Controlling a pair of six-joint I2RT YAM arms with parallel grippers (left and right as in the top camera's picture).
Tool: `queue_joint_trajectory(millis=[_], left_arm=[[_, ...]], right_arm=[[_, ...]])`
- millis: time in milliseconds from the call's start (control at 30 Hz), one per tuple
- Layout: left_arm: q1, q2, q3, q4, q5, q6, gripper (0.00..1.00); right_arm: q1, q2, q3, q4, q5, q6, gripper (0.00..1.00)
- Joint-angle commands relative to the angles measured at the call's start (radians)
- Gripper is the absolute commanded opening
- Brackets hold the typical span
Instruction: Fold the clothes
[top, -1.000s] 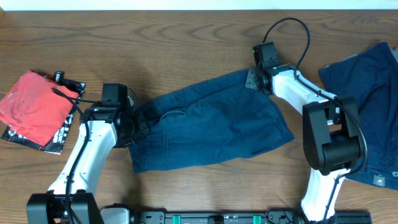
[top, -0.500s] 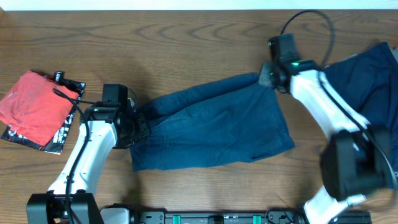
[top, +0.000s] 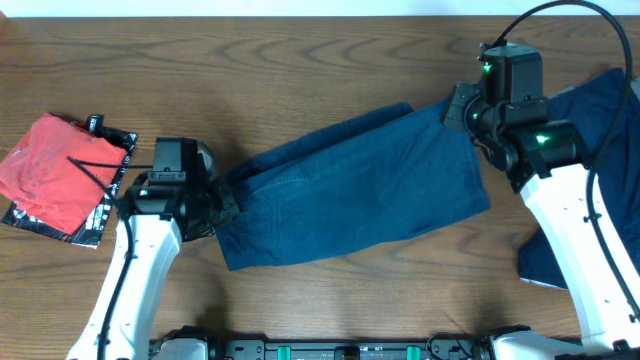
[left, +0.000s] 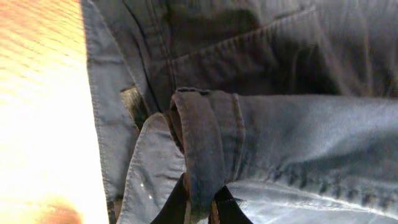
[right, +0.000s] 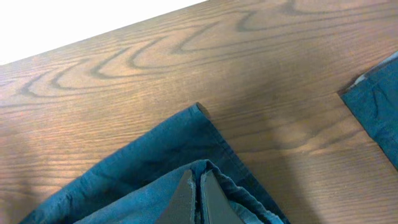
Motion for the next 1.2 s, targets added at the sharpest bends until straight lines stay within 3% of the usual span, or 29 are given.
queue_joint_trajectory(millis=[0,333,700,900,933,967,1000,1067,1100,1167], left_arm=[[0.014,-0.027,0.013,-0.014,-0.171,-0.151,0.06],[0.014,-0.007,0.000,-0.014,-0.380,-0.425,0.06],[0.014,0.084,0.000,0.033,-0.387,-0.425,0.06],[0.014,0.105,0.000,0.060,-0.387,-0.424,0.08],[0.014,0.105,0.000,0.071,-0.387,-0.424,0.17],[0.014,0.105,0.000,0.087,-0.394,-0.424,0.35],[0.014,0.105,0.000,0.107,-0.404,-0.423,0.50],[0.018,0.103,0.001,0.154,-0.420,-0.411,0.69],[0.024,0.101,0.005,0.180,-0.418,-0.389,0.72],[0.040,0.091,0.019,0.196,-0.416,-0.367,0.73]], right_arm=[[-0.020,0.006,0.005,0.027,0.090,-0.018,0.01],[0.014,0.148,0.005,0.210,0.082,-0.041,0.01],[0.016,0.341,0.005,0.250,0.065,-0.040,0.01],[0.018,0.409,0.005,0.349,-0.038,-0.040,0.04],[0.020,0.416,0.005,0.373,-0.049,-0.040,0.10],[0.023,0.419,0.005,0.404,-0.062,-0.040,0.19],[0.026,0.419,0.005,0.428,-0.061,-0.040,0.32],[0.029,0.418,0.005,0.456,-0.060,-0.065,0.64],[0.029,0.412,0.005,0.459,-0.059,-0.079,0.73],[0.023,0.406,0.005,0.442,-0.053,-0.081,0.73]])
